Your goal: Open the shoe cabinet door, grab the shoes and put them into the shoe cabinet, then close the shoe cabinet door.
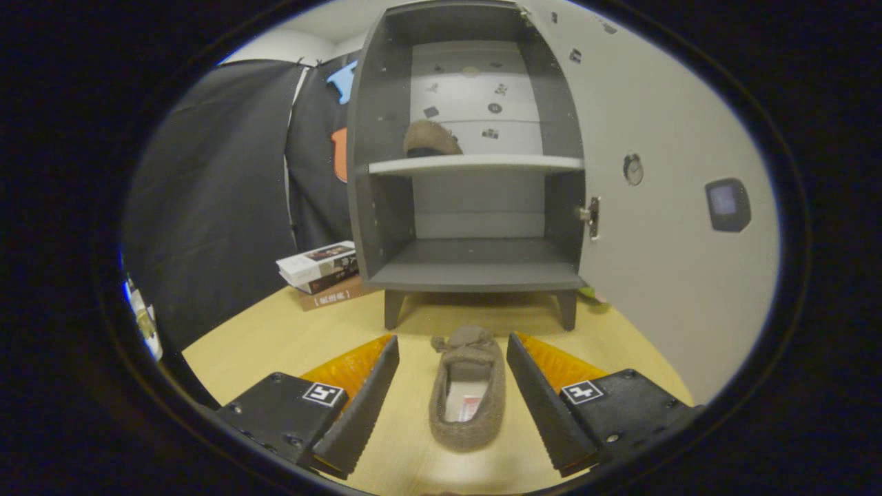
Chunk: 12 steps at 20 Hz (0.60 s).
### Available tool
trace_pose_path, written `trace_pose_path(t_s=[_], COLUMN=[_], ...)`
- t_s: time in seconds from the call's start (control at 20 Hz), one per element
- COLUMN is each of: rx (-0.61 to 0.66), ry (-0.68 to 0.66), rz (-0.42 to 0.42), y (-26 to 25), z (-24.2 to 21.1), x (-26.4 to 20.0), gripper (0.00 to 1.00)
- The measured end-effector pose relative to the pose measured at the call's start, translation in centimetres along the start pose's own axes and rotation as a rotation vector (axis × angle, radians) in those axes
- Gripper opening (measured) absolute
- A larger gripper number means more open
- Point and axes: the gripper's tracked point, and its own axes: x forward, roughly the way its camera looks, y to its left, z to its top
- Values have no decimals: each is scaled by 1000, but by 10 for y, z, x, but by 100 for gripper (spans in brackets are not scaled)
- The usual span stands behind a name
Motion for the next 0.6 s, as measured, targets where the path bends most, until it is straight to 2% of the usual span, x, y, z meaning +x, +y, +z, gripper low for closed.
trace_pose_path(t_s=[0.25,0.35,0.4,0.45,0.5,0.55,0.6], rx=[-18,-12,-7,-9,-16,-6,28], ry=[116,190,226,251,245,241,259], rz=[-5,-48,-62,-77,-99,-84,-43], y=[-4,-13,-18,-25,-34,-39,-36], z=[-16,-25,-29,-30,-29,-27,-27], x=[-13,-11,-11,-13,-14,-13,-17], gripper=[97,91,81,76,62,56,33])
